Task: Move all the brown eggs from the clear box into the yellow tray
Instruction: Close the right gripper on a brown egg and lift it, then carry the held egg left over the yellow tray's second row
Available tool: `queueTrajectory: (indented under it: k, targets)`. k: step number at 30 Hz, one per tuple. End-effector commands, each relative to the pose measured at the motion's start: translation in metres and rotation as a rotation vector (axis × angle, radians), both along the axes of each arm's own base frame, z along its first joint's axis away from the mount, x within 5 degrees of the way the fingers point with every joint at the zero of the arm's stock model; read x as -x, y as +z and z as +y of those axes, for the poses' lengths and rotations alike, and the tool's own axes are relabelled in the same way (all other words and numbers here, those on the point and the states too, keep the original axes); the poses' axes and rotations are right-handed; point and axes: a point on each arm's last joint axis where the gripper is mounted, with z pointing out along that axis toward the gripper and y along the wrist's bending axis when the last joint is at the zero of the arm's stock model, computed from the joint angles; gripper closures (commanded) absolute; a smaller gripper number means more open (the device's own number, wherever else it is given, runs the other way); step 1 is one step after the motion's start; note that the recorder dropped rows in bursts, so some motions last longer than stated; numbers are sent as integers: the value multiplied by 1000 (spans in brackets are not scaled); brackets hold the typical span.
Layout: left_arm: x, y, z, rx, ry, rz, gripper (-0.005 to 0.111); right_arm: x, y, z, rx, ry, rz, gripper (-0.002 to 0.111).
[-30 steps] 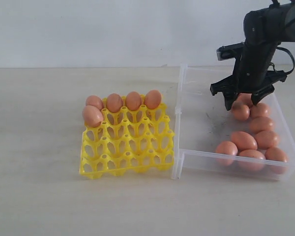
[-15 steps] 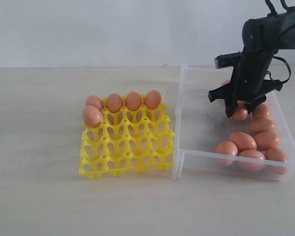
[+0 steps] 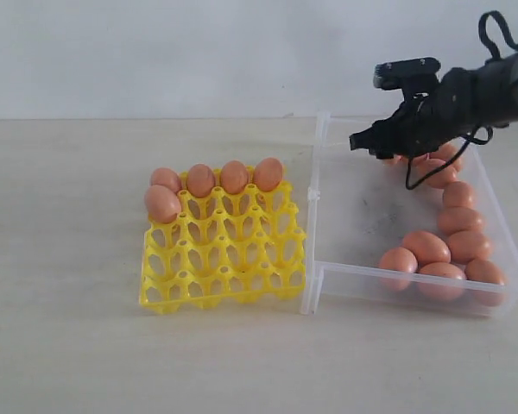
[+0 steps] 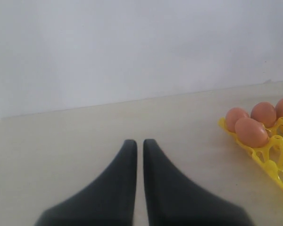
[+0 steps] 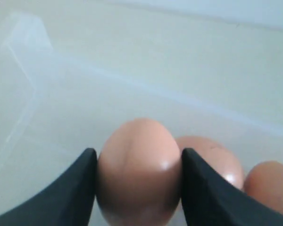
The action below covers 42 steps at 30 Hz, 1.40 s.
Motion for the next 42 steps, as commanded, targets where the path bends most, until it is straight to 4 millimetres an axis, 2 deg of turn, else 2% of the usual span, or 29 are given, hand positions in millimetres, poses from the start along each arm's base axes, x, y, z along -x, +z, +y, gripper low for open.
queueTrajectory:
  k: [1, 3, 5, 10, 15, 17, 23, 28, 32, 42]
  targets:
    - [0, -1, 0, 6, -6, 0, 103, 23, 8, -10, -27, -23, -347, 108]
    - [0, -1, 0, 6, -6, 0, 103, 34, 3, -9, -41, 19, -425, 108]
    - [0, -1, 0, 6, -6, 0, 103, 45, 0, -2, -71, 133, -503, 108]
    - [0, -1, 0, 6, -6, 0, 103, 70, 3, 22, -273, 407, -611, 108]
    - [0, -1, 0, 6, -6, 0, 103, 84, 16, 39, -511, 569, -660, 108]
    - [0, -1, 0, 6, -6, 0, 103, 88, 14, 47, -549, 601, -622, 108]
    - [0, -1, 0, 6, -6, 0, 103, 102, 13, 94, -537, 804, -621, 108]
    - [0, -1, 0, 6, -6, 0, 103, 105, -3, 133, -525, 910, -633, 108]
    - [0, -1, 0, 6, -6, 0, 103, 97, -21, 154, -513, 943, -608, 108]
    - [0, -1, 0, 6, -6, 0, 103, 79, -52, 162, -544, 892, -470, 108]
